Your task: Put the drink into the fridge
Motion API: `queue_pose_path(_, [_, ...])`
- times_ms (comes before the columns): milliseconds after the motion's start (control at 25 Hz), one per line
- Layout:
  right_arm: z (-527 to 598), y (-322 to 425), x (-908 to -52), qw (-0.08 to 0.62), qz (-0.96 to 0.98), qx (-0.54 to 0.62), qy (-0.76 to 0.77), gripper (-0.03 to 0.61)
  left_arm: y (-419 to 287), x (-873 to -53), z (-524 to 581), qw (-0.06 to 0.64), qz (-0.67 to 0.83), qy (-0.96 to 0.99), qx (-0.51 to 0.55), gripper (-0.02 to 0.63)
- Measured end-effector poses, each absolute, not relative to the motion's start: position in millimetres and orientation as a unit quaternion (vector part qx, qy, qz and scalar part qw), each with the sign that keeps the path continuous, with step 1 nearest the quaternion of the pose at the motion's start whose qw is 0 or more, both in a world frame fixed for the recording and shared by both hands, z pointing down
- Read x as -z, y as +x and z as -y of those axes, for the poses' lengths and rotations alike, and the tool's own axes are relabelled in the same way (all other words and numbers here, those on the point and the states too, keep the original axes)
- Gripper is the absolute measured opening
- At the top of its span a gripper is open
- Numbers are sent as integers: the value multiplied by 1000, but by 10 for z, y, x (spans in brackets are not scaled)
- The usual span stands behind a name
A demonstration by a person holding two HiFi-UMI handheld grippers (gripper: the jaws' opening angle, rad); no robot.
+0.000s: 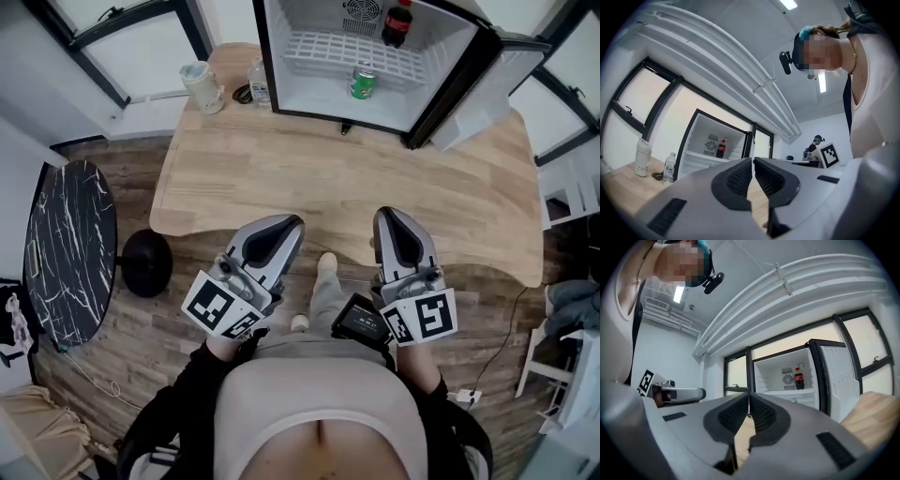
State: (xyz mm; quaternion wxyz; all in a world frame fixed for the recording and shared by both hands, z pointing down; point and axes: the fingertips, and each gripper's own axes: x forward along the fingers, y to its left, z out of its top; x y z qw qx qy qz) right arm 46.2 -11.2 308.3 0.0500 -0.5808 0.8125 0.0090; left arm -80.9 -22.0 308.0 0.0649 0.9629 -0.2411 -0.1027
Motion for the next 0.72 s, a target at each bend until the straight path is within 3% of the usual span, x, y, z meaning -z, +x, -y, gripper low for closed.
queue_pose_path(720, [-477,204,-3021,58,-808,11,-586,31,-1033,-3009,-538,50,228,968,96,23])
